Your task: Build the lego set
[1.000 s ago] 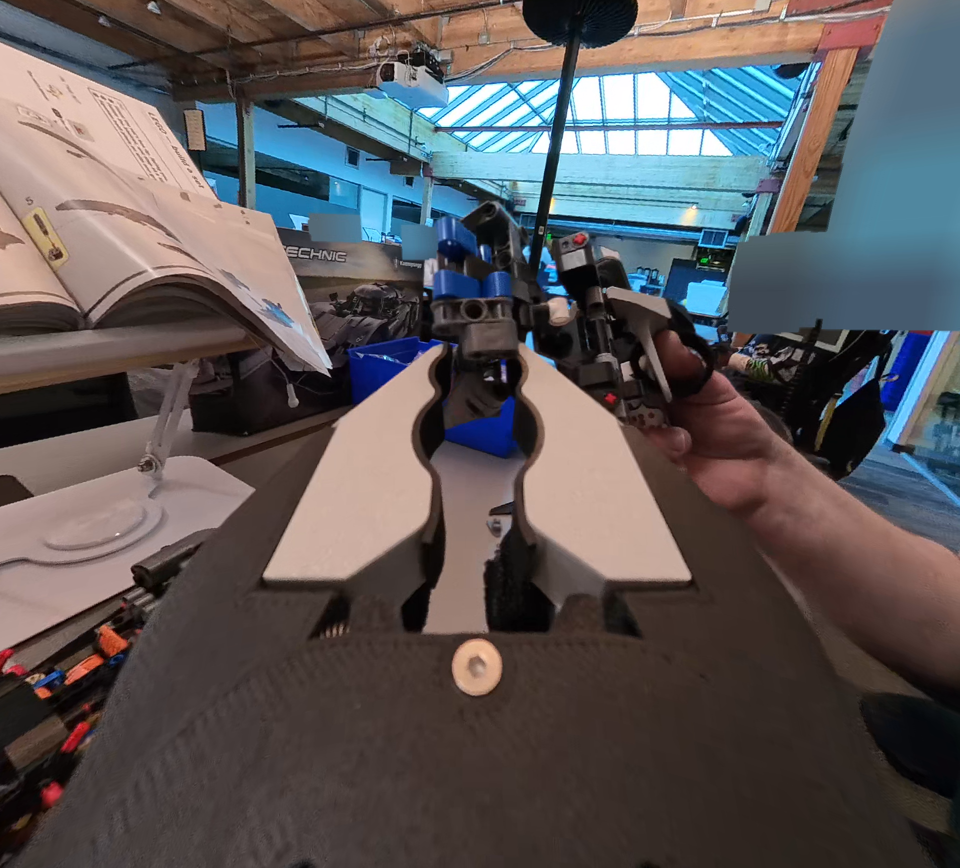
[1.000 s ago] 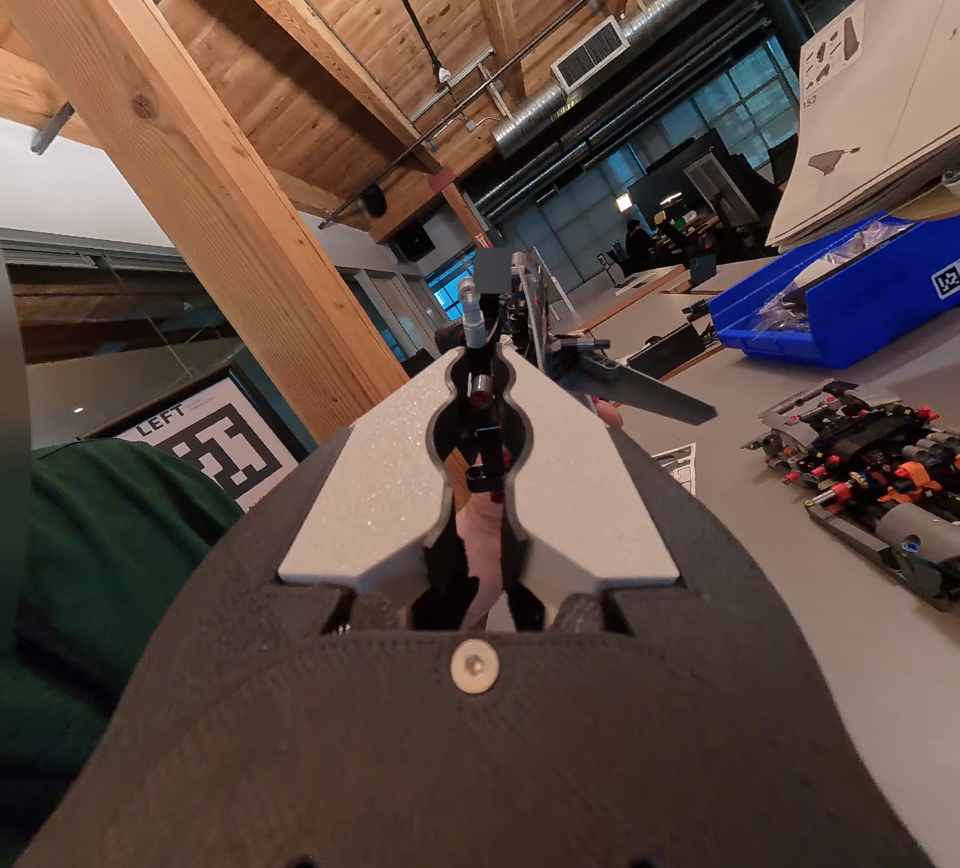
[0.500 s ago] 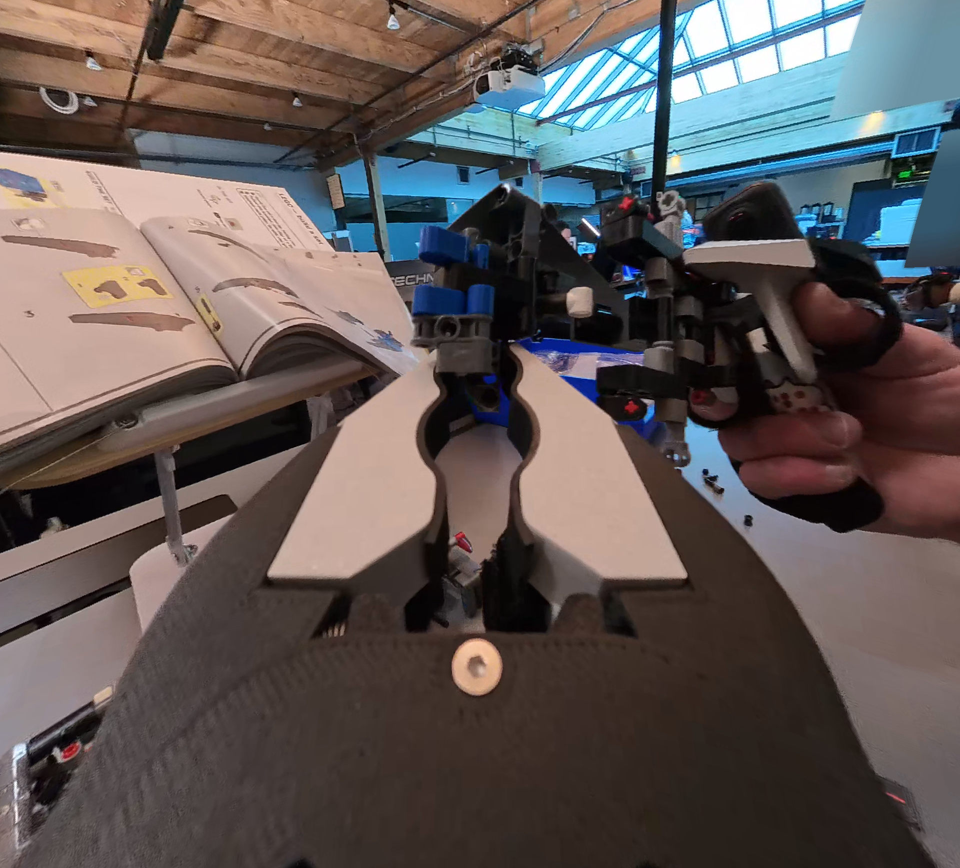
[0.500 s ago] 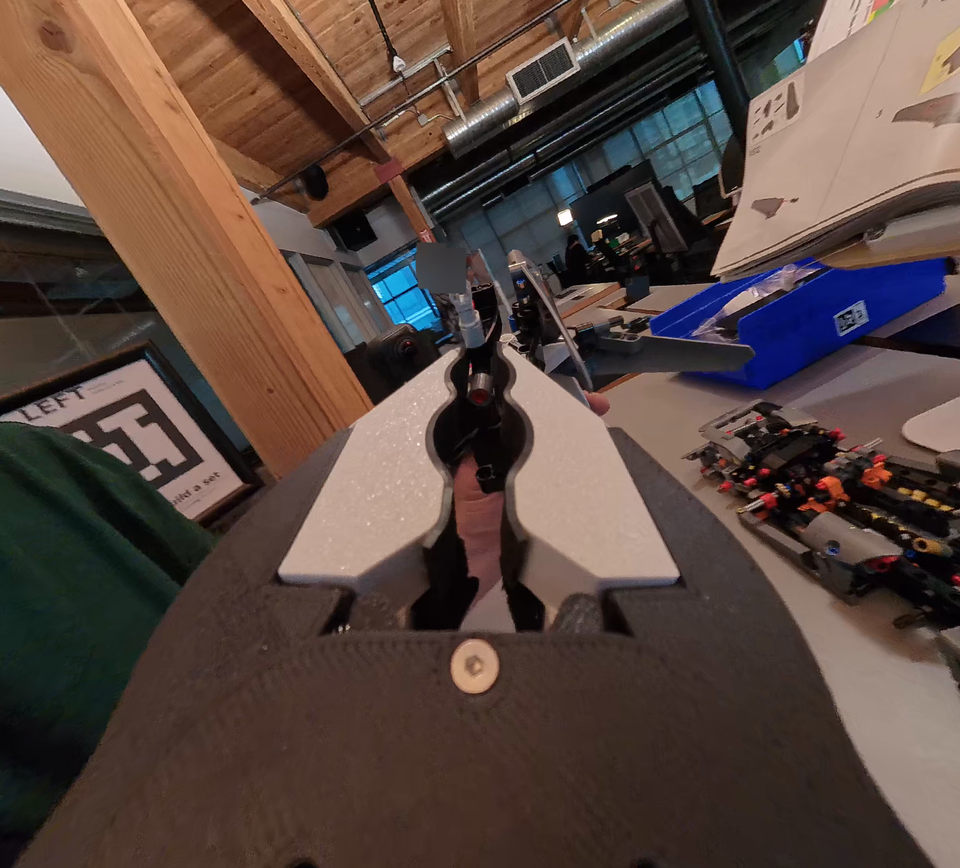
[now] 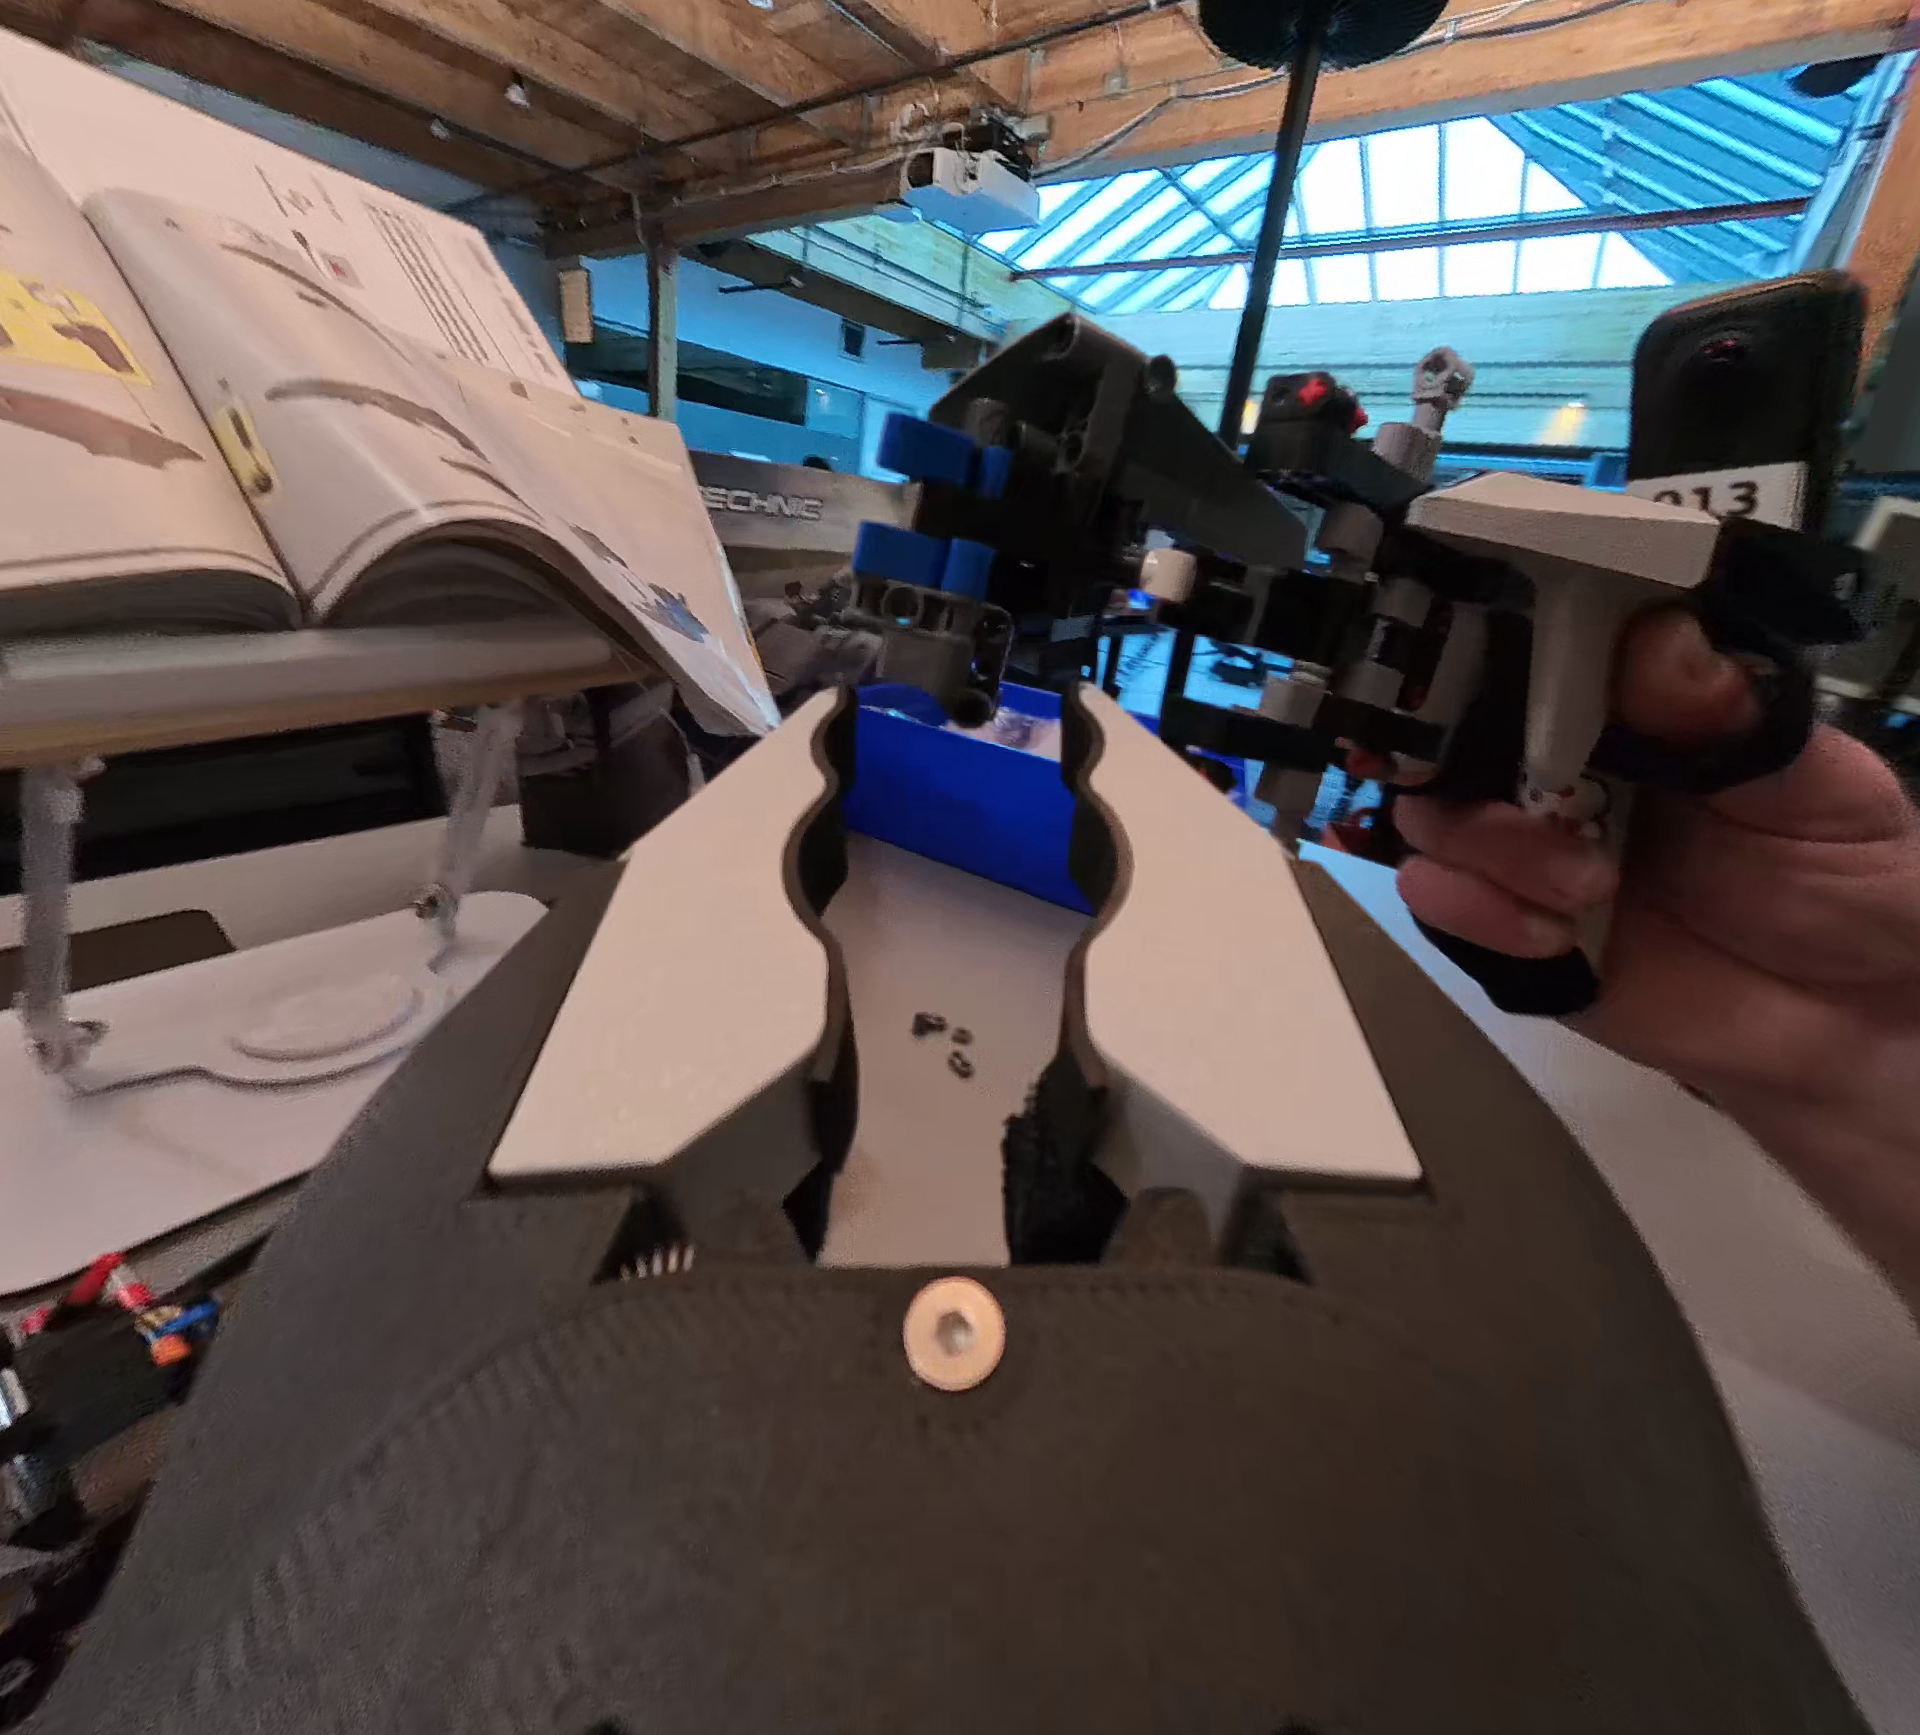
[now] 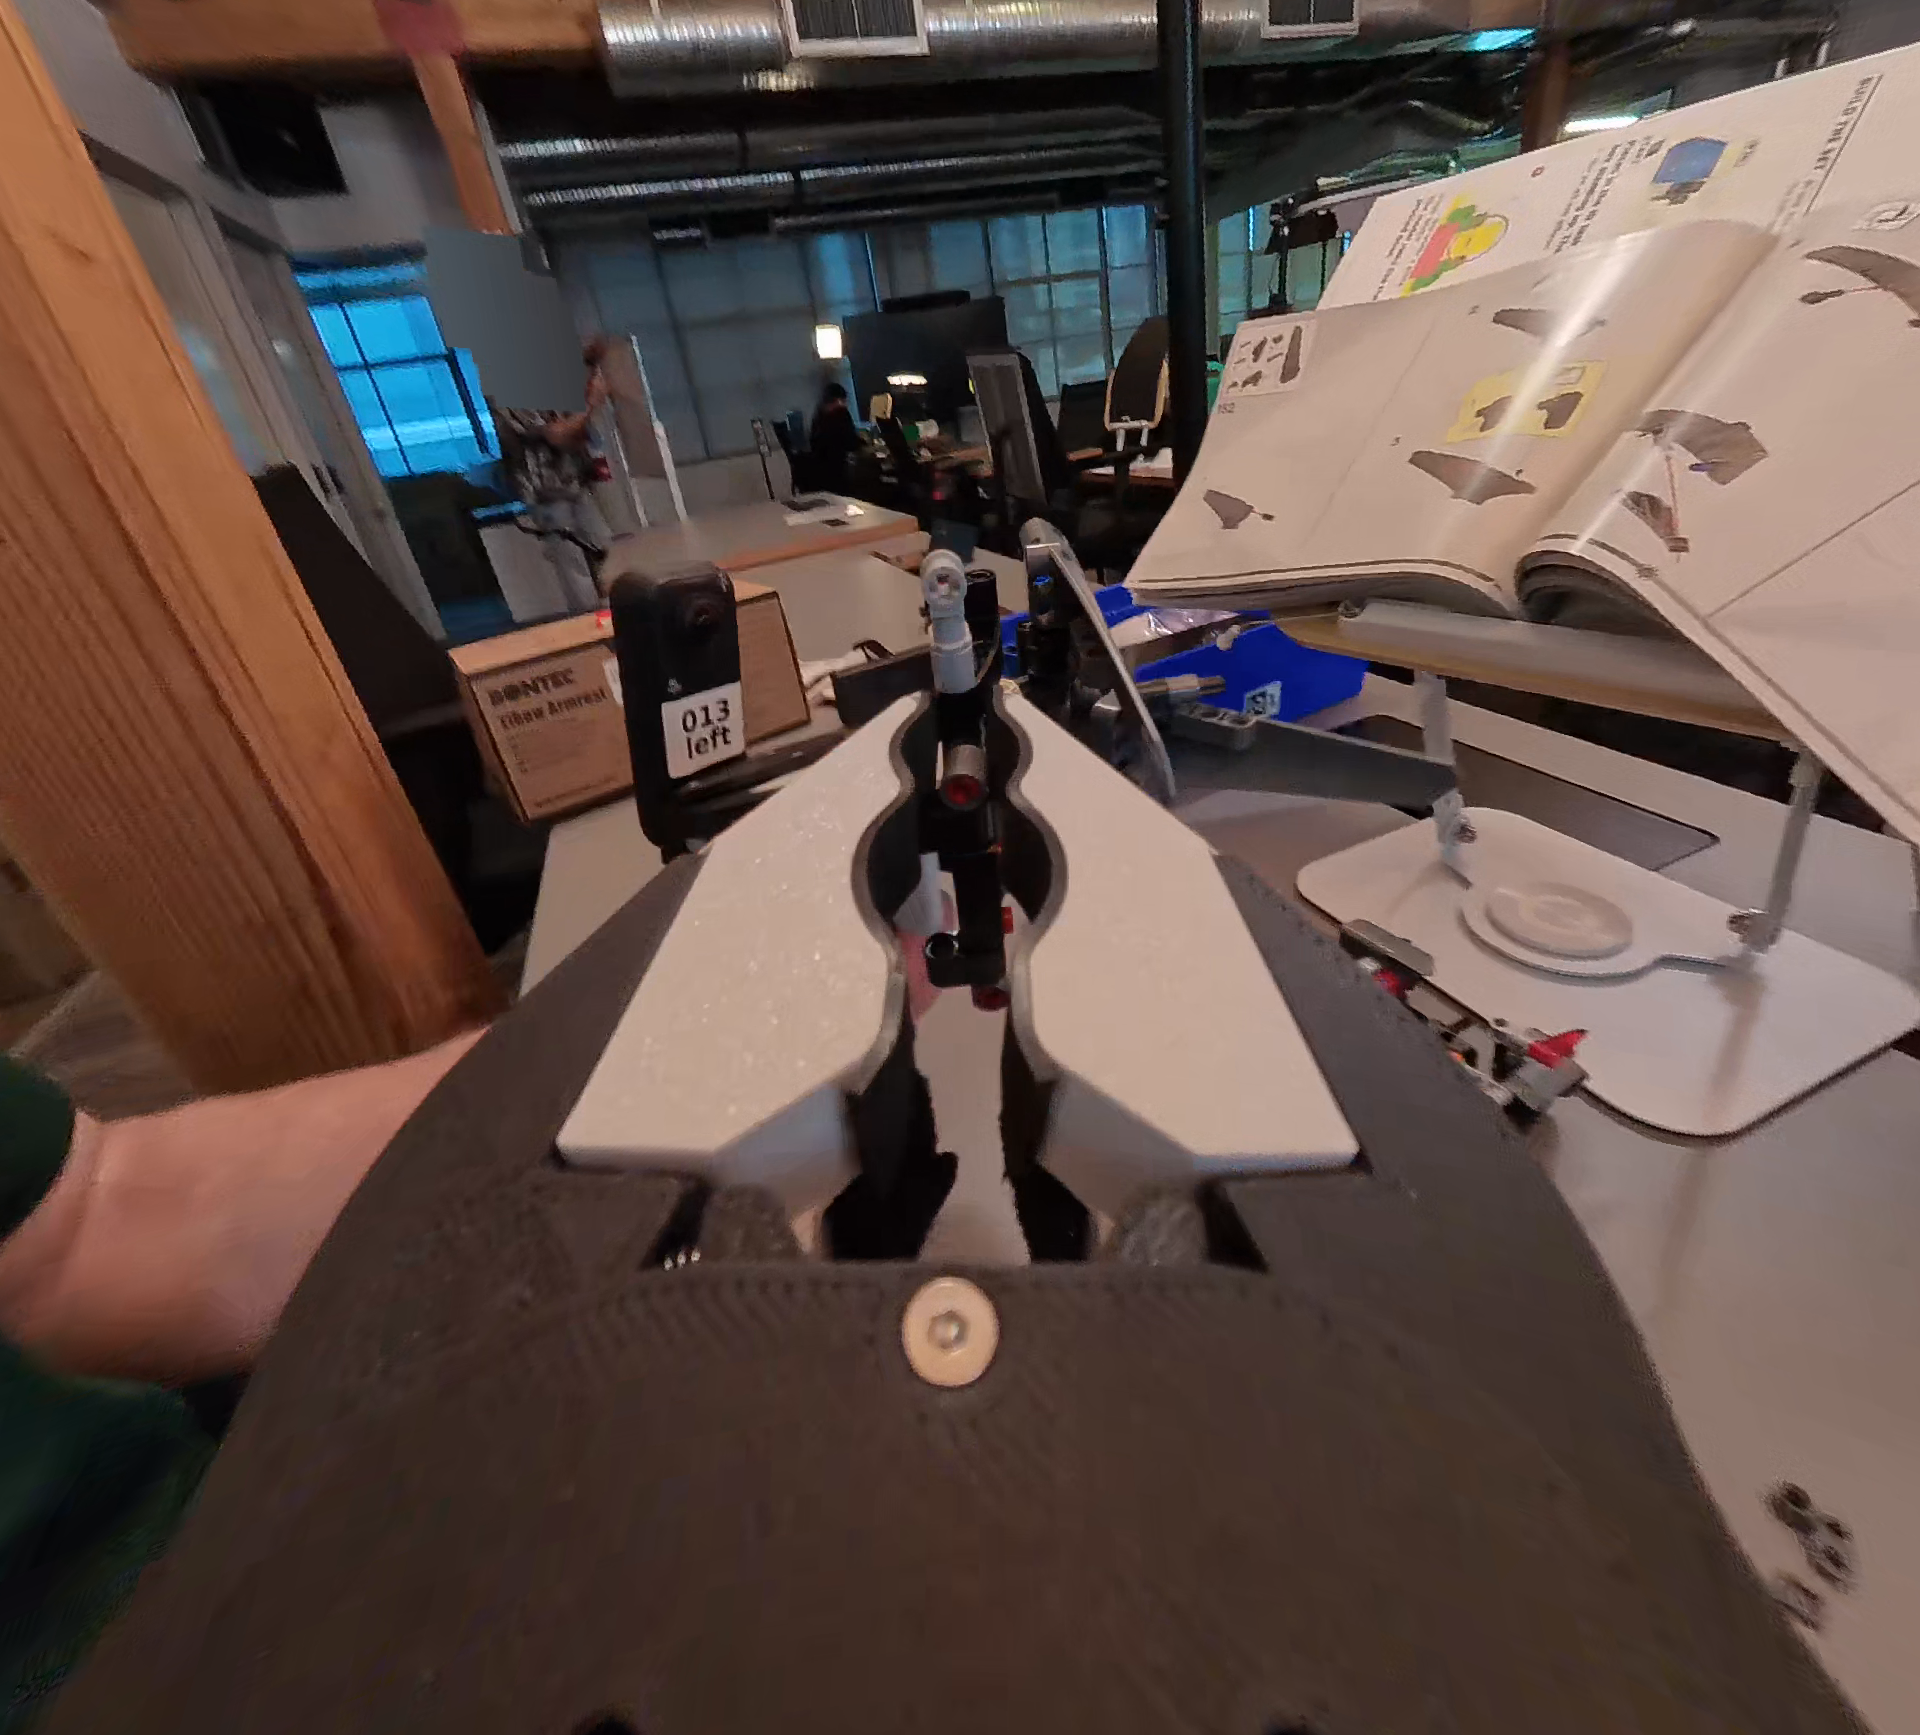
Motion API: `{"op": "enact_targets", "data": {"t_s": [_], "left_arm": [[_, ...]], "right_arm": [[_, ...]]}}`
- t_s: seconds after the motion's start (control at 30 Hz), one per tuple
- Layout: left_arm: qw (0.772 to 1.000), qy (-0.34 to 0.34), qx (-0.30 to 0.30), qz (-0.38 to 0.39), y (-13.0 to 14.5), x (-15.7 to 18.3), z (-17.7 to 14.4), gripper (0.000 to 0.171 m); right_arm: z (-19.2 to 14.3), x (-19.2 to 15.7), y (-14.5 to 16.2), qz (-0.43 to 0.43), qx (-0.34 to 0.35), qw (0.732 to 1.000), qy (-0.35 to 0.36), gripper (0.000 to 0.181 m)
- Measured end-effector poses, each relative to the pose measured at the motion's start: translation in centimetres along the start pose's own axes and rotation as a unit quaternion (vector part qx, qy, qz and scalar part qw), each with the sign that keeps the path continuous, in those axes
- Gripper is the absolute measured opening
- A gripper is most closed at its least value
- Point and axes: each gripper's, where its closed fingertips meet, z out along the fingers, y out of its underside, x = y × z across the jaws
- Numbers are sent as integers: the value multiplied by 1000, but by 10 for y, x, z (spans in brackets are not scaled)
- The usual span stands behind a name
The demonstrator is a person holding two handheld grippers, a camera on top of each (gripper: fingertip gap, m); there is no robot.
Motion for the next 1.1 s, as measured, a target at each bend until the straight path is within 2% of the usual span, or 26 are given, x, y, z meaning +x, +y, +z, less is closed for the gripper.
{"op": "enact_targets", "data": {"t_s": [0.1,0.17,0.23,0.33,0.43,0.5,0.6,0.73,0.8,0.87,1.0,1.1], "left_arm": [[1000,-1,-11,-6,4,-7,-14,45],[1000,-11,-5,10,-9,-14,-27,48],[998,-20,-14,58,-28,-16,-34,48],[989,0,-50,136,-46,2,-26,46],[976,26,-118,179,-35,22,-10,39],[966,34,-181,180,-10,25,-4,38],[972,32,-195,131,7,23,-9,34],[982,70,-171,41,3,32,-25,35],[978,88,-189,22,8,36,-28,35],[972,76,-223,8,20,32,-27,36],[963,82,-248,-72,31,38,-29,35],[950,93,-279,-102,49,45,-30,34]], "right_arm": [[-3,7,7,-69,-35,996,37,6],[-7,7,12,-147,-67,985,62,6],[-10,9,18,-223,-102,965,87,6],[-11,7,23,-300,-140,938,104,5],[-10,3,29,-345,-163,918,106,6],[-7,-1,39,-352,-180,914,95,6],[-8,-4,53,-341,-197,916,80,6],[-12,-2,63,-328,-206,920,65,6],[-13,-1,63,-335,-207,917,66,7],[-12,1,63,-344,-210,912,71,6],[-10,5,67,-365,-222,900,87,6],[-7,4,71,-366,-224,899,90,6]]}}
